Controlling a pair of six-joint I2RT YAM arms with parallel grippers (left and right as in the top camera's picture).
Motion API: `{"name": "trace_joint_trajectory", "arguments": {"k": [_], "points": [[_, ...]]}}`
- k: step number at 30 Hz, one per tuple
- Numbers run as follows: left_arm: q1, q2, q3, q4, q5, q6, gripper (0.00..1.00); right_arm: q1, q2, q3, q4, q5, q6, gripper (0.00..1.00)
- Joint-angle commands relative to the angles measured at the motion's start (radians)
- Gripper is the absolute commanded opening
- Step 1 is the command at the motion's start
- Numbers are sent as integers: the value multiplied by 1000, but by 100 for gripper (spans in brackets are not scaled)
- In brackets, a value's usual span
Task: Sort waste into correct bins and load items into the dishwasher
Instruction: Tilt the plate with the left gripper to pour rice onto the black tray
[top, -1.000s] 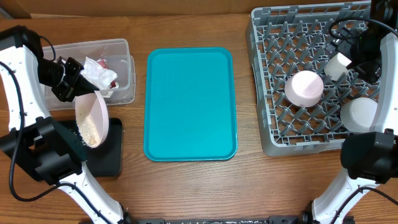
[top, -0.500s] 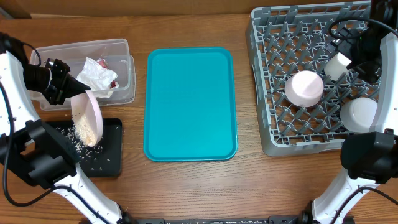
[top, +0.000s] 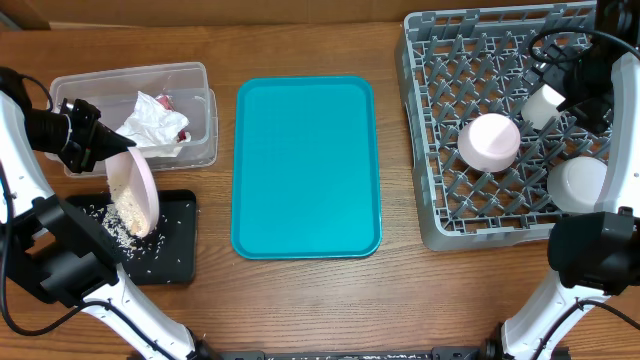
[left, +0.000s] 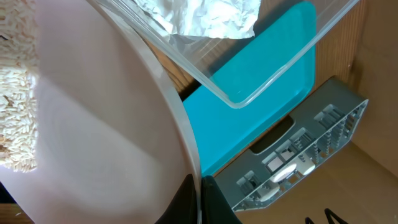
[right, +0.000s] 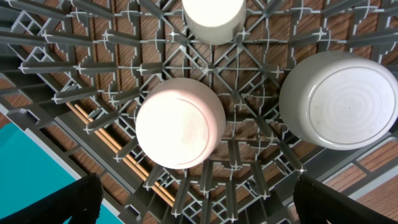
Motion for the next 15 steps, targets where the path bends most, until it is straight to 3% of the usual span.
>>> {"name": "trace_joint_trajectory", "arguments": {"k": [1,15], "points": [[6,-30,-14,-3,31,21,4,-2,-15,29,3,2,5,100],[34,-30,-101,17,104,44,4,-2,-15,29,3,2,5,100]]}}
